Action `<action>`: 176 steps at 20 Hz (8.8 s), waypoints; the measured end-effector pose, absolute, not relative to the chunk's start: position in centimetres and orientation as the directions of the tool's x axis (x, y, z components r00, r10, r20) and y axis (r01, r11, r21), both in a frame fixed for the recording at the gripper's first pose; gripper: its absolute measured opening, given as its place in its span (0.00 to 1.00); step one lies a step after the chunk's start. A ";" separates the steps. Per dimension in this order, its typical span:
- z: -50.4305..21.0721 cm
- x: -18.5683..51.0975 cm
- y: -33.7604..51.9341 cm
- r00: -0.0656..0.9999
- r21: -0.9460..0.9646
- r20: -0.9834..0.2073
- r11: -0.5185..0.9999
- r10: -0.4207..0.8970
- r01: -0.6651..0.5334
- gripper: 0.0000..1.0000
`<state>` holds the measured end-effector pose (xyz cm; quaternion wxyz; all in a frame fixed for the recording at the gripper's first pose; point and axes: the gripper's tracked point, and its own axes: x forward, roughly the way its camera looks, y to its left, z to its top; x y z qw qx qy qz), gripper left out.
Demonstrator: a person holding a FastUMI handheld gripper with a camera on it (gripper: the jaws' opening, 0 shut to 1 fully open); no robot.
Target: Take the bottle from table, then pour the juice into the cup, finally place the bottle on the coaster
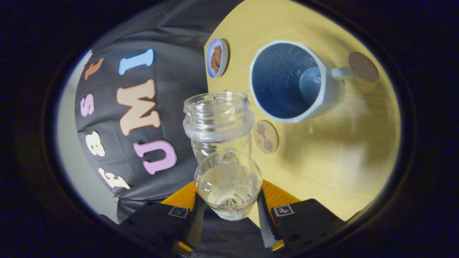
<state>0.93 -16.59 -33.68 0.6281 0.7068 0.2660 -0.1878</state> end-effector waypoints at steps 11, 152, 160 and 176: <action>-32.9 1.8 -17.1 0.803 0.781 -0.580 -0.184 0.137 0.596 0.70; -34.6 2.8 -17.2 0.703 0.589 -0.678 0.414 -0.215 0.694 0.70; -36.3 4.5 -16.6 0.705 0.353 -0.628 0.687 -0.329 0.635 0.70; -39.6 9.9 -21.5 0.692 -0.018 -0.562 0.843 -0.453 0.538 0.70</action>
